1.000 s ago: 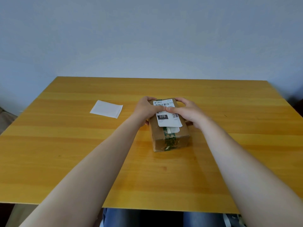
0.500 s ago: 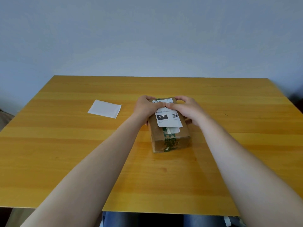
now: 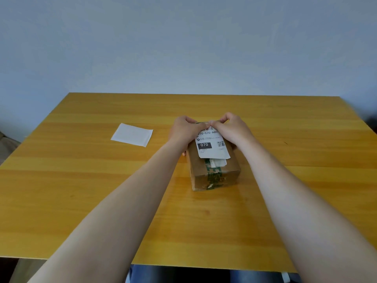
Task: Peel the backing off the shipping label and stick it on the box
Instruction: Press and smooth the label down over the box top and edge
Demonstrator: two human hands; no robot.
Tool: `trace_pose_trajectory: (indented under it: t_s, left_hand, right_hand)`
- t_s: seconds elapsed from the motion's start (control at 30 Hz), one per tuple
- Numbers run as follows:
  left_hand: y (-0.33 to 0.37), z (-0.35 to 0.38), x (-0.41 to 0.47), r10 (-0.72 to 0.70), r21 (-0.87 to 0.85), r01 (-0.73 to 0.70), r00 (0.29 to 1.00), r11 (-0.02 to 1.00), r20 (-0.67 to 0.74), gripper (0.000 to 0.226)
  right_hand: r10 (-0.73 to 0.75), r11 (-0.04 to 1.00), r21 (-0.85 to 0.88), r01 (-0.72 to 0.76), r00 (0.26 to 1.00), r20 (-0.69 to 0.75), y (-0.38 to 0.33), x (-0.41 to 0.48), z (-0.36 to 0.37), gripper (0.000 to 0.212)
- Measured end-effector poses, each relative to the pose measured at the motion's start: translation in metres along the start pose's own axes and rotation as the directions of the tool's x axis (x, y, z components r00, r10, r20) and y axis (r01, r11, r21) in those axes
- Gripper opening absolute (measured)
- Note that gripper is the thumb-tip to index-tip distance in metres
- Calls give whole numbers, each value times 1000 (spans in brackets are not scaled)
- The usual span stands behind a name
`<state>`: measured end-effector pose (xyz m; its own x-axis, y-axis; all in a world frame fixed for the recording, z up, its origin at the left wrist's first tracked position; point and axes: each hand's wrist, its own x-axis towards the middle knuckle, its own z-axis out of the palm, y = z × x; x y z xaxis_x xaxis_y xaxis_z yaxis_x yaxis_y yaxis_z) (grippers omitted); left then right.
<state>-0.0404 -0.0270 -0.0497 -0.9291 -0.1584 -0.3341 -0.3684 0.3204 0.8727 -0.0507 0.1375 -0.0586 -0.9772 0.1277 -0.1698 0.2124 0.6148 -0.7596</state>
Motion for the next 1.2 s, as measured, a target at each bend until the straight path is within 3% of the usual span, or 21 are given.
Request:
trace_pose_trajectory:
  t_s: [0.37,0.57,0.67,0.83,1.07,1.2]
  left_hand:
    - [-3,5,8,-3,-50,2,1000,999,-23,47]
    - [-8,3,-1,31,-7,-31,999,999,-8,46]
    - [-11,-8,-10,40,18,-41,997,999,63,44]
    - [-16,-20,-22,95,92,-113,979,989,180,70]
    - [-21,-12,-26,93,-50,-88,988,995,126,72]
    - [-22,-6,-26,84,-78,-78,994,994,72,68]
  right_hand:
    - [6,1000,-8,-6,1000,-3,-4,-8,2,30]
    - [30,963,257,-75,984,176,-4,-25,-9,59]
    - [-1,967,248,-65,967,256,2,-30,-12,64]
    - [-13,968,238,-81,929,369,7,-41,-17,89]
    - [17,935,326,-137,937,348,11,-49,-11,80]
    - [6,956,275,-98,948,319,9,-52,-10,75]
